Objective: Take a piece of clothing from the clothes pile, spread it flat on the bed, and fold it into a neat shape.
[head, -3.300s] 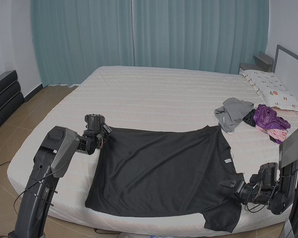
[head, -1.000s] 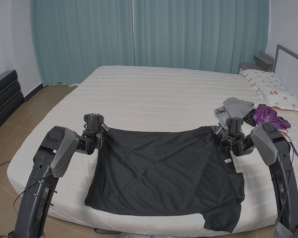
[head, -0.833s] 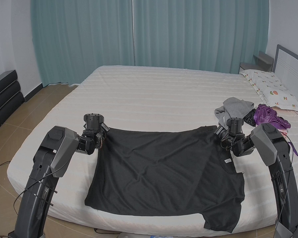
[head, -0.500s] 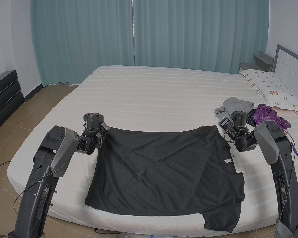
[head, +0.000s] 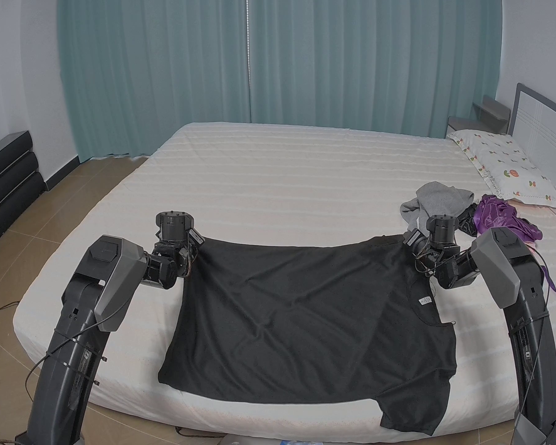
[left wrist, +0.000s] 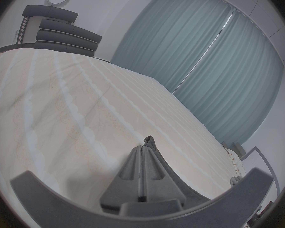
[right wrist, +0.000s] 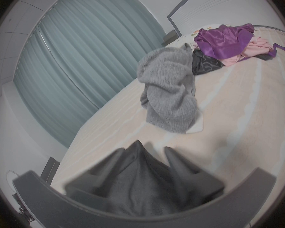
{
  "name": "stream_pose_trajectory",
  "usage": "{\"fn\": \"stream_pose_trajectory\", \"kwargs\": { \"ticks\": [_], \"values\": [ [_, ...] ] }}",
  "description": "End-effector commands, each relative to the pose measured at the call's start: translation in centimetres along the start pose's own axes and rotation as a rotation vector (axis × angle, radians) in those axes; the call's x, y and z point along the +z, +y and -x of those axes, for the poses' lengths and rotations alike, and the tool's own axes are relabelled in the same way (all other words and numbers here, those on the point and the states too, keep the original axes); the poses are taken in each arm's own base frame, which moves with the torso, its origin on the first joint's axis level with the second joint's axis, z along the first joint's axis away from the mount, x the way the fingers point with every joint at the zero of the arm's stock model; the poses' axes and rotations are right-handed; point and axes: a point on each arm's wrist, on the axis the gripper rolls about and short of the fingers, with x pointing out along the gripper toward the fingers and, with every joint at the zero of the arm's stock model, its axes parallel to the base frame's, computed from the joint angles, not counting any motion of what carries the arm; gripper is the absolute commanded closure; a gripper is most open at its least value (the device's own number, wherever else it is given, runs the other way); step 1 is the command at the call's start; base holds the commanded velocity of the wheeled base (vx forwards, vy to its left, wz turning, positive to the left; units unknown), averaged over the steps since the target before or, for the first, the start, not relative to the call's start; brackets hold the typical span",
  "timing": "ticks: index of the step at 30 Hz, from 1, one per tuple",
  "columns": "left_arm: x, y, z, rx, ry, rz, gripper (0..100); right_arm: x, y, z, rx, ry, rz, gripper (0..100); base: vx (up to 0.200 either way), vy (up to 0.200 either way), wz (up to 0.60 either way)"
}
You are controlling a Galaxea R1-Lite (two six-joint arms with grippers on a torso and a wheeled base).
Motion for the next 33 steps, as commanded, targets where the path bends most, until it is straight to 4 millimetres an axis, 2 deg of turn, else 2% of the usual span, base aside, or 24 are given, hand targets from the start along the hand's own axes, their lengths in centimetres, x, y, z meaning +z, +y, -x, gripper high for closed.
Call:
{"fn": "stream_pose_trajectory", "kwargs": {
  "ticks": [1,8,9,18,28,33],
  "values": [
    [-0.1,0.0,0.0,0.001,0.002,-0.001,100,-0.8,-0.5,-0.3,-0.017,0.026,0.004,0,0.000,0.000,0.00],
    [-0.1,0.0,0.0,0.000,0.003,-0.001,100,-1.8,-0.8,-1.1,-0.019,0.035,0.007,0,0.000,0.000,0.00],
    [-0.1,0.0,0.0,0.000,0.003,-0.001,100,-1.8,-0.9,-1.2,-0.027,0.042,0.007,100,0.000,0.000,0.00],
    [-0.1,0.0,0.0,0.001,0.004,-0.001,100,-1.7,-0.4,-1.4,-0.030,0.041,0.007,100,0.000,0.000,0.00],
    [0.0,-0.1,0.0,-0.006,-0.007,0.002,100,2.2,0.5,-1.6,-0.030,-0.137,-0.024,100,0.000,0.000,0.00],
    [0.4,-0.1,-0.1,-0.023,-0.032,0.014,100,2.2,0.9,-1.6,-0.013,-0.167,-0.021,100,0.000,0.000,0.00]
  ]
}}
